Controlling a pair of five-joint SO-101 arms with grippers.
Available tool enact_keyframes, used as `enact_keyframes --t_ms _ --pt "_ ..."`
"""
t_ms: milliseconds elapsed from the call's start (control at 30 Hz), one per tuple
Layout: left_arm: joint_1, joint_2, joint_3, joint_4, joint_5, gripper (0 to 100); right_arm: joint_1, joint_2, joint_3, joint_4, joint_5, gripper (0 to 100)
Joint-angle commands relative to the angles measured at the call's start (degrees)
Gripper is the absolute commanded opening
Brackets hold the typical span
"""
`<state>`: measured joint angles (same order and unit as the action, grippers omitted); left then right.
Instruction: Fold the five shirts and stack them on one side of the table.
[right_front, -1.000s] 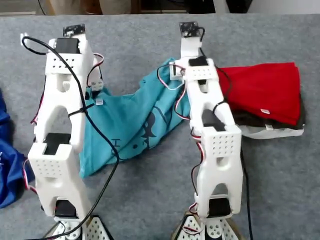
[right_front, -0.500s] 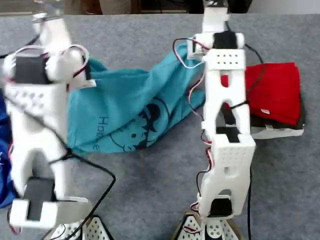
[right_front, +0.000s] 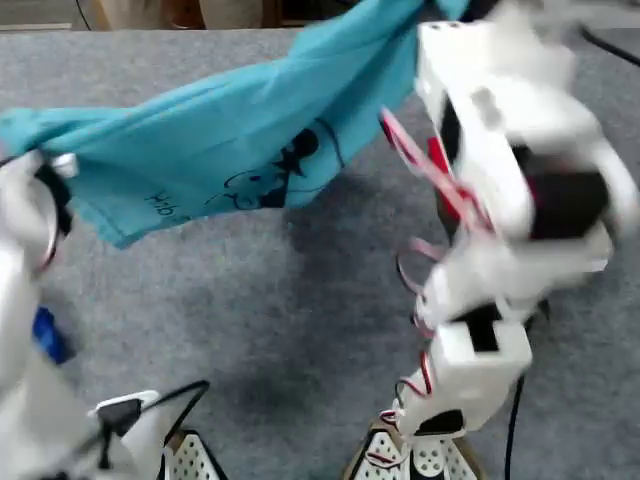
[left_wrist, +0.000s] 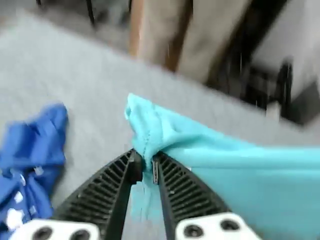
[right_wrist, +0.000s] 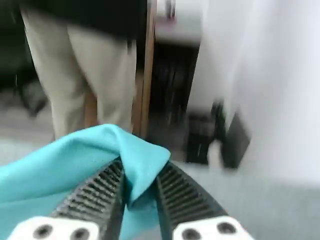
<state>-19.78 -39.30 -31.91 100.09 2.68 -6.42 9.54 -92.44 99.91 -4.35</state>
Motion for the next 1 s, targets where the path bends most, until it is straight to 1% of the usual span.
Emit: enact_keyframes --t_ms 0,133,200,267,367,467,567,633,700,733,833,900,967 --pt "-3.43 -5.67 -3.52 0.70 -0.44 2 -0.57 -11.91 0.57 0.09 2.55 0.4" --pt "-2.73 -11.12 -1.93 0.70 -0.44 2 -0.57 -24.40 8.75 0.09 4.66 0.4" --pt "-0.70 -14.20 0.26 0.79 -0.44 2 -0.57 -30.46 14.55 0.00 5.36 0.4" --pt "3.08 -18.24 3.78 0.79 -0.44 2 -1.10 -35.91 20.70 0.00 6.68 0.5" --pt "7.38 -25.10 12.66 0.79 -0.26 2 -5.76 -41.71 32.04 -0.70 7.12 0.5" --pt "8.18 -29.32 22.68 0.62 -0.44 2 -9.45 -43.82 42.86 -3.52 7.38 0.5" --pt "8.18 -27.91 32.70 -2.29 -0.62 2 -10.95 -43.47 53.49 -8.00 7.47 0.5" --pt "8.18 -25.71 41.67 -7.56 -0.62 2 -12.53 -41.80 62.64 -13.71 9.32 0.5" --pt "8.18 -22.46 51.34 -16.00 -0.53 2 -13.67 -39.60 72.31 -21.71 11.78 0.5" --pt "8.18 -20.35 56.35 -21.80 -0.53 2 -13.85 -38.11 77.49 -26.99 12.75 0.5" --pt "7.82 -12.09 68.13 -40.97 -0.62 2 -13.93 -31.96 92.18 -47.03 15.03 0.5" --pt "7.74 -4.97 72.62 -53.71 -1.67 2 -13.76 -26.68 99.56 -59.69 15.47 0.5" --pt "7.74 3.82 74.11 -64.70 -4.13 2 -13.76 -20.18 103.60 -69.19 15.47 0.5"
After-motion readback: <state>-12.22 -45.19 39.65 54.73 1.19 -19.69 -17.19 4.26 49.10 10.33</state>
